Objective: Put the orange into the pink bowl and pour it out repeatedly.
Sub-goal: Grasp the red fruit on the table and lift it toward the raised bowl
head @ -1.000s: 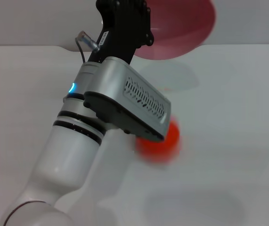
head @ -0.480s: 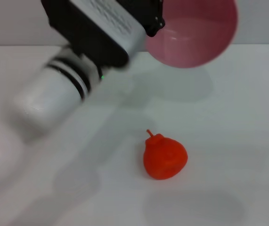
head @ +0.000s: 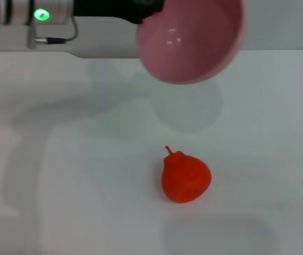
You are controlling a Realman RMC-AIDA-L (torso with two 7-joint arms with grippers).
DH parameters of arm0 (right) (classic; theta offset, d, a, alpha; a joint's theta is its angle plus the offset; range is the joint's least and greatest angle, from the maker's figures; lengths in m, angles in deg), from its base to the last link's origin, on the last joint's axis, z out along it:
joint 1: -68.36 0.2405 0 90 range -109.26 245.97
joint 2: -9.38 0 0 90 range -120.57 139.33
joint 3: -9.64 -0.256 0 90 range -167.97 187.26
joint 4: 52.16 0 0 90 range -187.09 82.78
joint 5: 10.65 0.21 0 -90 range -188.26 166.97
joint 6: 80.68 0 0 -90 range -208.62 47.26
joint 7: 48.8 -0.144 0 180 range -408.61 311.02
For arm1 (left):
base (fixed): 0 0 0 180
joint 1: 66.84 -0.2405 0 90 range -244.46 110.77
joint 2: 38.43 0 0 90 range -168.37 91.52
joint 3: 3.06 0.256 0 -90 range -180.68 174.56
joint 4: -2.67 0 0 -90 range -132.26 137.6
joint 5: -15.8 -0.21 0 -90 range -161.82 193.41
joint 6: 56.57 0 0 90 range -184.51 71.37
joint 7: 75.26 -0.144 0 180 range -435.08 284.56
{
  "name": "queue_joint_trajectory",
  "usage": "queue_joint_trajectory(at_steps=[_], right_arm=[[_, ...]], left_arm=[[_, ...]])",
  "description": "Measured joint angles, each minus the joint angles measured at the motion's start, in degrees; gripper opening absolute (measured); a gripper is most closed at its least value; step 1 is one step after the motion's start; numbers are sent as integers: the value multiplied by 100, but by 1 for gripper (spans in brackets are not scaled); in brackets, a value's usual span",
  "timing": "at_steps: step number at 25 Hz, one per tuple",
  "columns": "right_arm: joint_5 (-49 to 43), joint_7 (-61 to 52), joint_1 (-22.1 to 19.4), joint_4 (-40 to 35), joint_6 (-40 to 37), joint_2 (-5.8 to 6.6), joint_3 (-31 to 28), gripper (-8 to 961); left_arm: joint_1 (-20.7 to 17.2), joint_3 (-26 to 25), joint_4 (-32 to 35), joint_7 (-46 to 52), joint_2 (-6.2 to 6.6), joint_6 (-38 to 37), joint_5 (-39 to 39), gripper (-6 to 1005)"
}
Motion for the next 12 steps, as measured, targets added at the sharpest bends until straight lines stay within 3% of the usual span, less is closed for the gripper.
queue_joint_trajectory(at_steps=[4, 8, 12], right_arm=[[-946, -522, 13, -267, 468, 142, -56, 623], [-2111, -1406, 13, -911, 1056, 300, -201, 622], [-3628, -2695, 103, -1902, 1495, 358, -659, 622]], left_arm=[[540, -822, -317, 556, 189, -792, -1224, 42], [575, -936, 72, 958, 215, -1090, -1949, 42], [573, -939, 196, 1112, 240, -1209, -2276, 42]])
